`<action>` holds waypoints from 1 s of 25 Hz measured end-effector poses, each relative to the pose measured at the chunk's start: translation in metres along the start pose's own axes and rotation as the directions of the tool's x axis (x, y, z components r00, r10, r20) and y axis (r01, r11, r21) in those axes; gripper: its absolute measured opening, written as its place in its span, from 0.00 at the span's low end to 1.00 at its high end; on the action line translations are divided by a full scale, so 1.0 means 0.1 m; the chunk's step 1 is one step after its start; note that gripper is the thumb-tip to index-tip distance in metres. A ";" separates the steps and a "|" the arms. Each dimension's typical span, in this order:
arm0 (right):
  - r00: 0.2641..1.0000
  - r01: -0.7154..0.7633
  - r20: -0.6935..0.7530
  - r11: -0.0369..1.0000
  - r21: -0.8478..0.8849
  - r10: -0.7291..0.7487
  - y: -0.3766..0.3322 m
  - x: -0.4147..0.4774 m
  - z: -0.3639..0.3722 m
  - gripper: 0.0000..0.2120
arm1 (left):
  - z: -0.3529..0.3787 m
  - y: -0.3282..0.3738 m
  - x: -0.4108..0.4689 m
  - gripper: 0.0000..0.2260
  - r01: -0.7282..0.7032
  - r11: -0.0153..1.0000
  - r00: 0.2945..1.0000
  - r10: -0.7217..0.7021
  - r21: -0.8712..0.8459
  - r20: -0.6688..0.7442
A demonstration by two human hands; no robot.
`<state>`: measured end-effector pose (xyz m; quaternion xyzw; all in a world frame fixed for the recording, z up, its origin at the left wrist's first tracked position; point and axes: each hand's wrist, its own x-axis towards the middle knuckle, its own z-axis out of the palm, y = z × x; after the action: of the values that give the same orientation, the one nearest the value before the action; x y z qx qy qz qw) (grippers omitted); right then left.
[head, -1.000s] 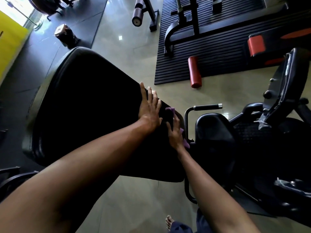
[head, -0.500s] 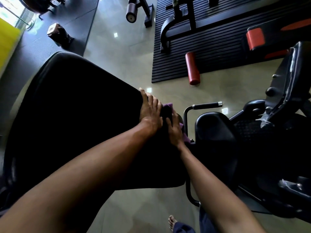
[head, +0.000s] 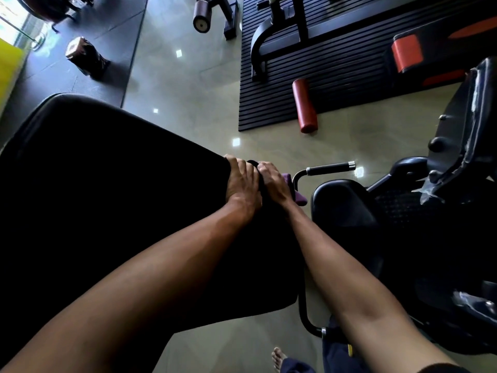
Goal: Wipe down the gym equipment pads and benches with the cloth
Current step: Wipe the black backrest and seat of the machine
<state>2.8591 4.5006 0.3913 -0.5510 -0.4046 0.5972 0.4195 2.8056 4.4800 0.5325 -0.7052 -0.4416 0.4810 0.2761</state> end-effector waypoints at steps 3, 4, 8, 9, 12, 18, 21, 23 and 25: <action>0.998 -0.017 0.059 0.993 -0.119 0.024 0.16 0.20 -0.05 0.17 | 0.03 0.11 0.12 0.29 -0.021 1.000 1.000 0.021 -0.005 -0.012; 0.996 -0.052 0.067 0.981 -0.186 0.065 0.29 0.26 -0.08 0.17 | 0.04 0.13 0.15 0.29 -0.016 1.000 1.000 0.016 -0.015 -0.005; 0.967 -0.223 0.027 0.895 -0.385 0.253 0.85 0.49 -0.21 0.19 | 0.08 0.21 0.22 0.30 -0.019 1.000 1.000 0.019 -0.014 0.013; 0.959 -0.257 0.016 0.894 -0.366 0.283 0.91 0.55 -0.22 0.17 | 0.09 0.22 0.24 0.30 -0.013 1.000 1.000 0.014 -0.009 0.016; 0.972 -0.229 -0.006 0.951 -0.208 0.233 0.80 0.51 -0.15 0.24 | 0.09 0.22 0.23 0.30 -0.009 1.000 1.000 0.009 -0.015 0.004; 0.985 -0.060 -0.159 0.998 0.033 0.065 1.06 -0.40 0.06 0.24 | 0.09 0.29 0.24 0.30 -0.014 1.000 1.000 0.014 -0.001 0.012; 0.912 -0.382 -0.152 0.924 0.027 0.382 1.43 -0.29 -0.09 0.26 | 0.09 0.29 0.25 0.31 -0.026 0.999 1.000 0.026 -0.019 -0.004; 0.874 -0.467 -0.126 0.883 0.057 0.470 1.49 -0.09 -0.19 0.27 | 0.10 0.29 0.24 0.32 -0.025 1.000 1.000 0.025 -0.013 -0.016; 0.887 -0.438 -0.120 0.895 0.090 0.446 1.38 0.14 -0.20 0.26 | 0.11 0.30 0.25 0.33 -0.025 1.000 0.999 0.025 -0.010 -0.024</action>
<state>2.8710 4.4697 0.2551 -0.6554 -0.2204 0.6497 0.3158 2.8096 4.4878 0.4929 -0.7178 -0.4320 0.4737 0.2716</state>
